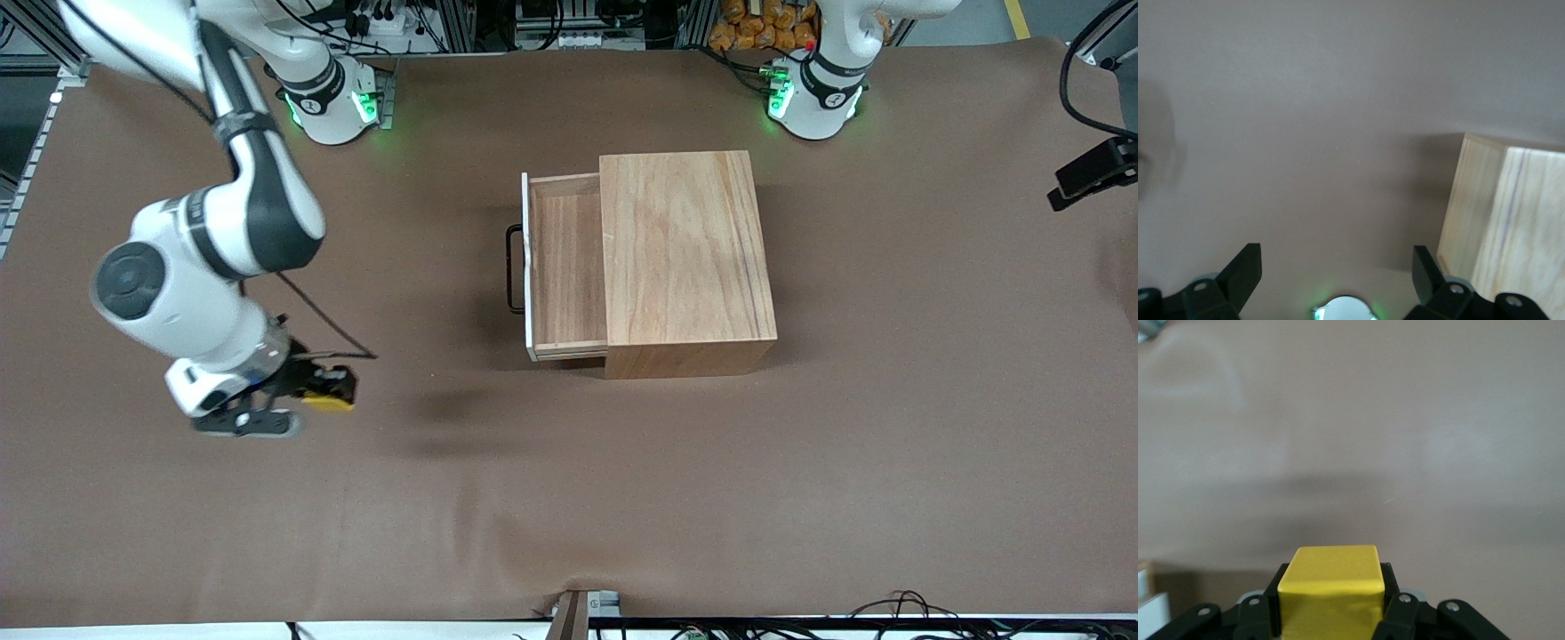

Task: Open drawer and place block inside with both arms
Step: 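Carry the yellow cube with the right gripper over the open drawer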

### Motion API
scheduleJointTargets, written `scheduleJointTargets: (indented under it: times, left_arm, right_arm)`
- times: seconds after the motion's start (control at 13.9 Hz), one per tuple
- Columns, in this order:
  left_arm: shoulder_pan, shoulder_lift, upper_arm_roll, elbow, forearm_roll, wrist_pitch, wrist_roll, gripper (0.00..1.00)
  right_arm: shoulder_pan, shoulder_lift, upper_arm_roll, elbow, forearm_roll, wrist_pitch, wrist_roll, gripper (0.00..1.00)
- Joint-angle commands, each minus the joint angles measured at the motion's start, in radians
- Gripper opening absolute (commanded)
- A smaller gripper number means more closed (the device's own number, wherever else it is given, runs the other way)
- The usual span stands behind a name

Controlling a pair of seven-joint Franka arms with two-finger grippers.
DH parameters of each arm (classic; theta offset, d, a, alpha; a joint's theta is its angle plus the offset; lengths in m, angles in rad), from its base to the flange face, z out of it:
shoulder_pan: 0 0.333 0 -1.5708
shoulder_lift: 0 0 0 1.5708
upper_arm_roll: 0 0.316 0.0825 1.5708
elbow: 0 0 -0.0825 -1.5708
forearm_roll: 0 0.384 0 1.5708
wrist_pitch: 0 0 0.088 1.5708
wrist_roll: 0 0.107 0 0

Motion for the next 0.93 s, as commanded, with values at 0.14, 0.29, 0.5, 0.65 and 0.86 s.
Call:
scheduleJointTargets:
  times: [0.14,0.29,0.5,0.65,0.86]
  left_arm:
    - [0.083,-0.059,-0.011,-0.084,-0.013,0.010,0.208,1.00]
    - [0.092,-0.059,-0.016,-0.083,-0.014,0.010,0.233,1.00]
    - [0.086,-0.052,-0.054,-0.089,-0.014,0.013,0.233,1.00]
    - [0.086,-0.052,-0.079,-0.083,-0.013,0.014,0.219,1.00]
    - [0.084,-0.049,-0.080,-0.081,-0.007,0.053,0.213,1.00]
  right_arm:
    - [0.237,-0.025,-0.015,-0.020,0.001,-0.011,0.158,0.22]
    - [0.314,-0.021,-0.015,-0.022,0.001,-0.003,0.238,0.23]
    - [0.432,-0.014,-0.017,-0.058,-0.003,0.044,0.374,0.23]
    - [0.495,-0.013,-0.017,-0.098,-0.014,0.106,0.436,0.26]
    - [0.517,-0.014,-0.020,-0.103,-0.036,0.114,0.453,0.47]
